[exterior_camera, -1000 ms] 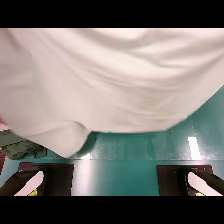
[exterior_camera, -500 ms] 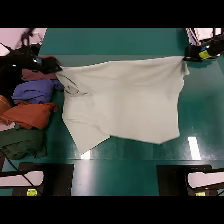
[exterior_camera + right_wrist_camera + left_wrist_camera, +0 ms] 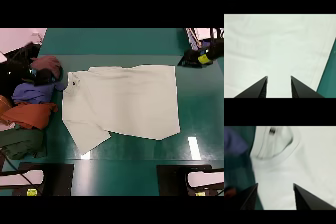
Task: Fold the shirts.
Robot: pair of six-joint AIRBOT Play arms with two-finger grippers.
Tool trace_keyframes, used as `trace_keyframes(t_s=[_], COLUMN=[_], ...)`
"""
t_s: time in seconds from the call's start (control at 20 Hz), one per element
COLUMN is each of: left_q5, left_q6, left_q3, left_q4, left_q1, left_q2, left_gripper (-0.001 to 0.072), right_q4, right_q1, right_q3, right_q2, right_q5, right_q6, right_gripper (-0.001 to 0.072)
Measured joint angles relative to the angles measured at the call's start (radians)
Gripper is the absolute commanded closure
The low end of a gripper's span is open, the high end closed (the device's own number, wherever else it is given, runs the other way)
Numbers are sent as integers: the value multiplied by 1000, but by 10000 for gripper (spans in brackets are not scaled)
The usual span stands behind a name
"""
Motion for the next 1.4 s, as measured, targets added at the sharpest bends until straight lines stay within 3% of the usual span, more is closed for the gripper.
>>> trace_keyframes(t_s=[0.35,0.65,0.7,0.75,0.9,1.0,1.1,1.4], left_q5=[40,137,145,156,196,215,216,184], left_q6=[-18,-9,-8,-5,14,21,23,26], left_q3=[-466,-644,-655,-664,-679,-675,-656,-565], left_q4=[38,-46,-58,-68,-76,-82,-82,-89], left_q1=[17,18,18,9,-34,-55,-65,-75], left_q2=[198,228,229,227,223,223,228,245], left_gripper=[181,181,257,393,682,685,686,686], right_q4=[50,56,57,56,56,55,48,56], right_q1=[-10,-10,-10,-10,-16,-39,-80,-183], right_q3=[-400,-614,-643,-673,-757,-820,-898,-1174], right_q2=[252,395,414,431,481,514,552,626], right_q5=[-44,-82,-84,-89,-98,-97,-72,-43], right_q6=[-11,-11,-9,-6,15,32,47,100], right_gripper=[368,368,368,368,368,366,191,229])
